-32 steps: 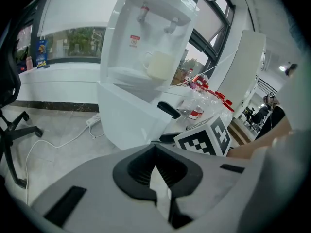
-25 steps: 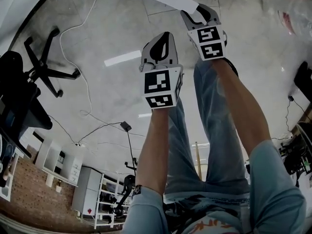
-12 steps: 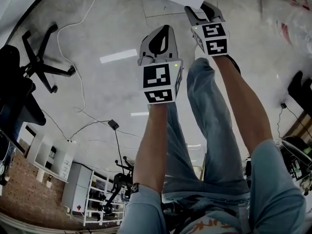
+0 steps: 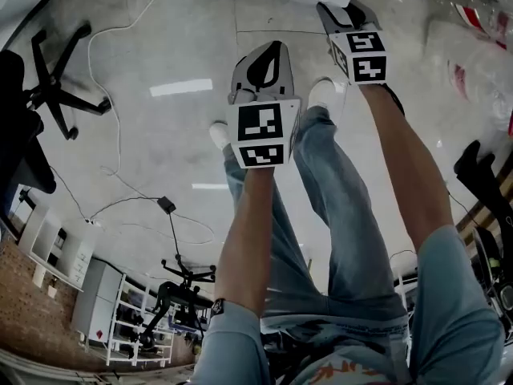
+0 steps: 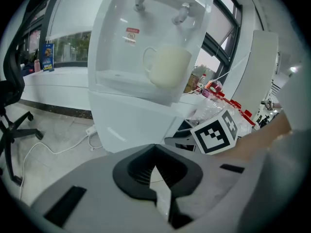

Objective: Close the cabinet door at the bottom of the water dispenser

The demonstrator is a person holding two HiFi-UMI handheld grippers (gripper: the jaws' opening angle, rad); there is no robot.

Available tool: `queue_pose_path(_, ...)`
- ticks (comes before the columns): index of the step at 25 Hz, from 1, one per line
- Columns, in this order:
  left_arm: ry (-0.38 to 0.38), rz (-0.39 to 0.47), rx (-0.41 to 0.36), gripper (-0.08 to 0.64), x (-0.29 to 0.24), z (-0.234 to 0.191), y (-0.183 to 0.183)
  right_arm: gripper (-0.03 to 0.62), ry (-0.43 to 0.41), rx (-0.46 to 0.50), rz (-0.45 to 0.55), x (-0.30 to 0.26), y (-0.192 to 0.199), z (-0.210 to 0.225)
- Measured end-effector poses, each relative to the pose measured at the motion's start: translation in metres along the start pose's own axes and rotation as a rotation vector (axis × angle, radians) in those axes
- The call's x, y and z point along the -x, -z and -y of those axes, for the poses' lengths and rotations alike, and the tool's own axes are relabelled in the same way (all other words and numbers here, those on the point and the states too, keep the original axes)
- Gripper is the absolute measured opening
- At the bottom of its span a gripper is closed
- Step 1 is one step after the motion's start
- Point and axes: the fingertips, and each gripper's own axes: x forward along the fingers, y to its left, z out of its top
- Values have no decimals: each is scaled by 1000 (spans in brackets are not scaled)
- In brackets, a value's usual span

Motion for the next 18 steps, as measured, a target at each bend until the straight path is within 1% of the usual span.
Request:
queue_pose_path(5,-37,16,23,11,-1,-9,-6,176,-7,29,4,-9,-13,15)
queue_pose_path(10,-58,36,43,11,-7,-6,-7,176,-19,57,6,-16,-20,26)
queue_pose_path(14,-66,50,62,11,-8,-2,-10,175,-23,56,2,-20,-24,33)
queue_pose_path(18,-95,55,88,11,-3,-8,-7,170,-25,54,0,-26,-29,38)
